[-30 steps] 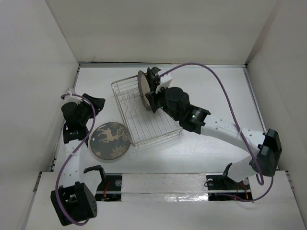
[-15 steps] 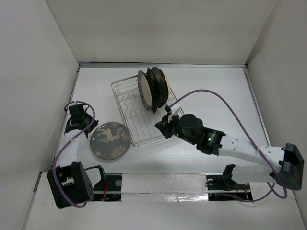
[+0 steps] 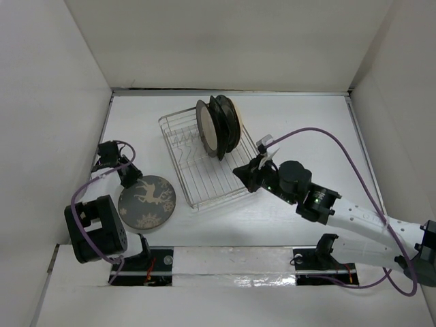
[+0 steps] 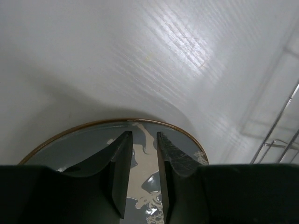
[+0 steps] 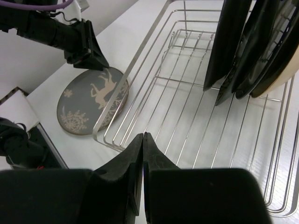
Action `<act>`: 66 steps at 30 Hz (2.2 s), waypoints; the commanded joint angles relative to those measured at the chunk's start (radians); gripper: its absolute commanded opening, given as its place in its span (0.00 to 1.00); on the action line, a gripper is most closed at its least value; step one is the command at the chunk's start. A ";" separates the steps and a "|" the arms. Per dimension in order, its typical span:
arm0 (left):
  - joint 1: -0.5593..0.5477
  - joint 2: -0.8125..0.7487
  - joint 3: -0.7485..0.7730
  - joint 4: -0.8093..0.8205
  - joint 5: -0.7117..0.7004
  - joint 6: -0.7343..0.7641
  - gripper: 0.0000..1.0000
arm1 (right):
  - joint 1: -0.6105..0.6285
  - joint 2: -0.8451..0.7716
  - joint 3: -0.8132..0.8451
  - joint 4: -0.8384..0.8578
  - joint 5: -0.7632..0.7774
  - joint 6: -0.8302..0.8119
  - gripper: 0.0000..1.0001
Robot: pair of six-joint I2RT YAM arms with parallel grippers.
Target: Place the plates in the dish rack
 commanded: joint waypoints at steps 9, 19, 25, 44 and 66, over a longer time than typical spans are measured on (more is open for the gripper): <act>-0.114 -0.271 0.004 0.026 -0.058 0.062 0.01 | -0.018 0.024 0.013 0.050 -0.025 0.012 0.08; -0.207 -0.133 0.041 -0.152 0.056 -0.102 0.00 | -0.070 0.035 0.009 0.038 -0.031 0.015 0.08; -0.162 -0.175 -0.028 -0.162 0.042 -0.133 0.00 | -0.126 0.027 -0.003 0.041 -0.063 0.033 0.09; -0.127 0.044 -0.095 0.061 -0.007 -0.194 0.00 | -0.164 0.055 -0.010 0.047 -0.083 0.048 0.11; -0.036 0.397 0.365 0.206 -0.248 -0.137 0.00 | -0.173 0.030 -0.014 0.041 -0.074 0.048 0.11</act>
